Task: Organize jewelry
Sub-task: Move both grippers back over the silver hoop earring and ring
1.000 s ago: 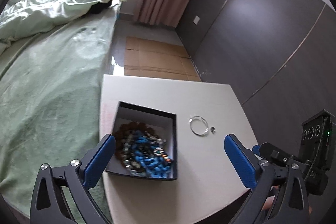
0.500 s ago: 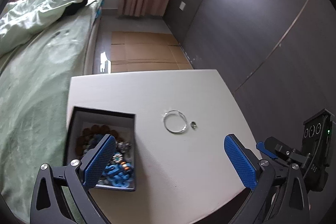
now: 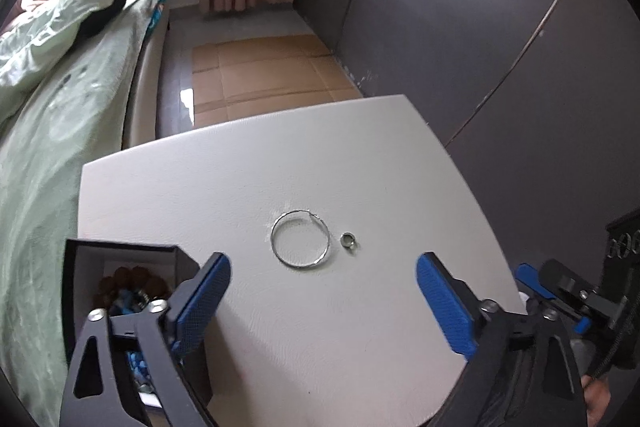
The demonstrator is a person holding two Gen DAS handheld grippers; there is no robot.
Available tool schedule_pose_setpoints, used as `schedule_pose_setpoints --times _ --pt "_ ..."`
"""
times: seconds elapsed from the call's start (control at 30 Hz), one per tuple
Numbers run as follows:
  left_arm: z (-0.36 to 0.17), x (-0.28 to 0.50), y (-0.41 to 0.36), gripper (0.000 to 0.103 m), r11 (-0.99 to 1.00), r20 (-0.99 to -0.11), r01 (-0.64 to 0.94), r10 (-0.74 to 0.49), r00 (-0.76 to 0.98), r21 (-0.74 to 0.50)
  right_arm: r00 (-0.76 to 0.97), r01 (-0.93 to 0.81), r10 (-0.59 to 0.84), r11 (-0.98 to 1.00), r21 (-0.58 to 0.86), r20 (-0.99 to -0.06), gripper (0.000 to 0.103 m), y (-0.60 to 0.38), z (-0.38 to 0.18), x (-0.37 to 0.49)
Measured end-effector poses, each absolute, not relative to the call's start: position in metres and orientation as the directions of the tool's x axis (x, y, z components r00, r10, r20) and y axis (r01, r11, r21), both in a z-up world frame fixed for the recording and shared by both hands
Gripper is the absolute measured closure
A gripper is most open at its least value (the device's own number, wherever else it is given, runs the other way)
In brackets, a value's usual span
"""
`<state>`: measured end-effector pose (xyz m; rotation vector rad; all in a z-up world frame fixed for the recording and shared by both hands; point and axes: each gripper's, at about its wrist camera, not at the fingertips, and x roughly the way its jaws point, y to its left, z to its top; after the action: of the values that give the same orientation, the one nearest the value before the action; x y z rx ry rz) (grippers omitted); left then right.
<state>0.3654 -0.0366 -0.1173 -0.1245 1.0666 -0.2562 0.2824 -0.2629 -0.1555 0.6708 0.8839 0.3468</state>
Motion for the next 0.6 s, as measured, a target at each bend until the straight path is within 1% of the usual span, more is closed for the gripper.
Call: schedule_pose_setpoints --times 0.07,0.13,0.23,0.3,0.33,0.43,0.6 --pt "-0.124 0.374 -0.039 0.015 0.967 -0.866 0.136 -0.253 0.432 -0.214 0.602 -0.012 0.536 0.747 0.664 -0.592 0.004 -0.265 -0.156 0.280" --pt "-0.132 0.383 -0.043 0.017 0.969 -0.881 0.125 -0.245 0.403 -0.213 0.595 -0.015 0.539 0.748 0.663 -0.595 0.014 -0.265 -0.159 0.281" --pt "-0.144 0.394 -0.046 0.020 0.972 -0.901 0.102 -0.236 0.364 -0.213 0.585 -0.015 0.536 0.757 0.653 -0.609 0.021 -0.265 -0.165 0.284" --pt "-0.150 0.399 -0.048 0.023 0.973 -0.909 0.087 -0.230 0.348 -0.212 0.584 -0.012 0.528 0.765 0.644 -0.617 0.028 -0.268 -0.168 0.285" --pt "-0.154 0.402 -0.049 0.023 0.975 -0.913 0.082 -0.221 0.341 -0.206 0.581 -0.008 0.525 0.768 0.641 -0.622 0.031 -0.269 -0.171 0.286" --pt "-0.162 0.407 -0.052 0.025 0.980 -0.924 0.067 -0.198 0.328 -0.186 0.575 0.007 0.514 0.775 0.632 -0.636 0.033 -0.273 -0.177 0.288" --pt "-0.176 0.416 -0.058 0.033 0.988 -0.937 0.046 -0.157 0.310 -0.151 0.575 0.027 0.505 0.775 0.632 -0.644 0.033 -0.282 -0.183 0.291"
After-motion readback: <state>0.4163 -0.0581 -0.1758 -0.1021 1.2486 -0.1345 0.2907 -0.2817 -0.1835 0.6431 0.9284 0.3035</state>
